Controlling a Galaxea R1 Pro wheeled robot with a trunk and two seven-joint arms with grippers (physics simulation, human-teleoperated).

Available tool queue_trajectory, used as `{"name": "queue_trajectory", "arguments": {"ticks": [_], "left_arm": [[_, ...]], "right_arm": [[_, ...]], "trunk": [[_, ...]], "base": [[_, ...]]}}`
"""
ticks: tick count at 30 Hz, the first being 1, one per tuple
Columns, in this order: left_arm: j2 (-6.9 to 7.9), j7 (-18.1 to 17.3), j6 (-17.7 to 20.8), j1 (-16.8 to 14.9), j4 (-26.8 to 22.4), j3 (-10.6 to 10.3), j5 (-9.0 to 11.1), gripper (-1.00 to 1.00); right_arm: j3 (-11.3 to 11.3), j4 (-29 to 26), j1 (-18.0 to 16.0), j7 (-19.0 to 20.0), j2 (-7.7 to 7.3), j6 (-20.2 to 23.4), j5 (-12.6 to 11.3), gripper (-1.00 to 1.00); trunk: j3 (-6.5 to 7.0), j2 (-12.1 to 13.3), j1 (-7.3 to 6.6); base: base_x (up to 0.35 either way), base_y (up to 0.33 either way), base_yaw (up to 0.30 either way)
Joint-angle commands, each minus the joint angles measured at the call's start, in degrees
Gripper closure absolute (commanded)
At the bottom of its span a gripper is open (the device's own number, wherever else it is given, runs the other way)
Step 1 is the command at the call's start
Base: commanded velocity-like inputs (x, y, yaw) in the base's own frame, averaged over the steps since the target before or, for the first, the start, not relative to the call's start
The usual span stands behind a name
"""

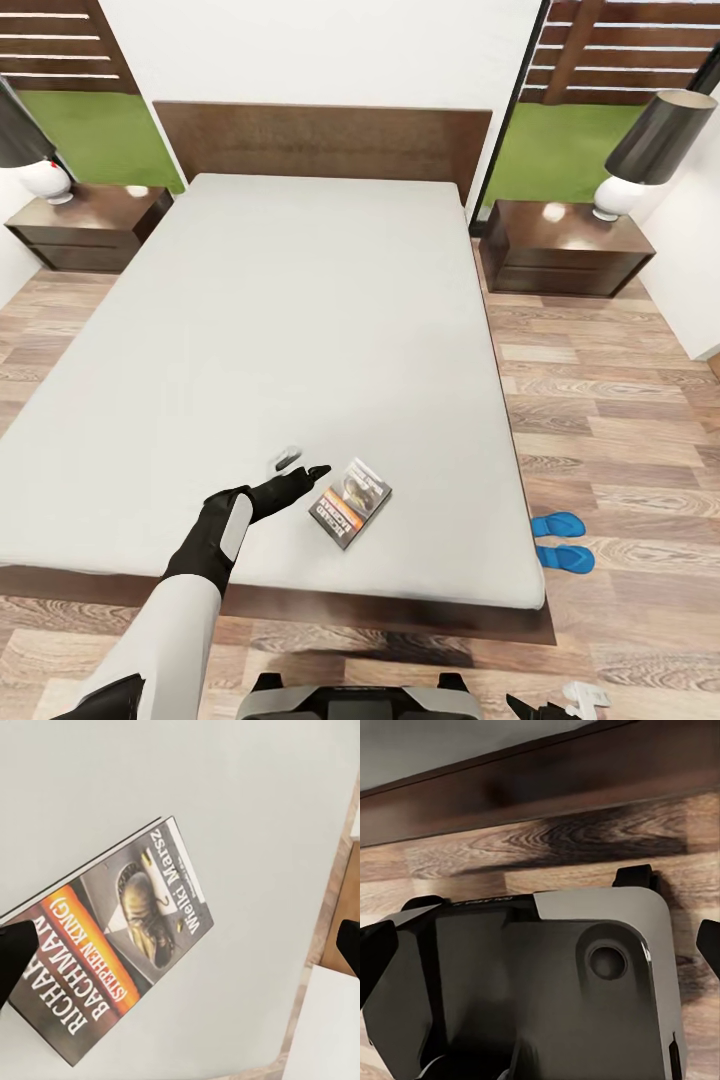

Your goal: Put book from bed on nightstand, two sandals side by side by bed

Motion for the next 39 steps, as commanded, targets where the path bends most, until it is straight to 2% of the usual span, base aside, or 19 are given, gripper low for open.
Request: {"name": "queue_trajectory", "arguments": {"ticks": [1, 27, 31, 36, 39], "left_arm": [[-0.07, -0.2, 0.4, 0.0, 0.0, 0.3, 0.2, -1.00], [-0.14, -0.1, 0.5, -0.1, -0.5, 0.0, 0.5, -1.00], [-0.14, 0.0, 0.5, -0.1, -2.1, -0.2, 1.7, -1.00], [-0.14, 0.1, 0.5, -0.4, -4.3, -0.6, 5.1, -1.00], [-0.14, 0.1, 0.5, -0.4, -4.4, -1.1, 5.6, -1.00]], "right_arm": [[-0.1, 0.1, 0.0, 0.3, -0.02, -0.1, -0.2, -1.00], [-0.1, 0.1, 0.0, 0.3, 0.03, -0.1, -0.2, -1.00], [-0.1, 0.1, 0.0, 0.3, 0.06, -0.1, -0.2, -1.00], [-0.1, 0.1, 0.0, 0.3, 0.10, -0.1, -0.2, -1.00], [0.0, 0.1, 0.0, 0.3, 0.10, -0.1, -0.2, -1.00]], "trunk": [[-0.23, -0.5, 0.24], [-4.90, -10.9, 5.95], [-5.62, -12.5, 6.83], [-6.52, -14.5, 7.93], [-7.06, -15.7, 8.59]], "base": [[0.000, 0.000, 0.000], [0.000, 0.000, 0.000], [0.000, 0.000, 0.000], [0.000, 0.000, 0.000], [0.000, 0.000, 0.000]]}}
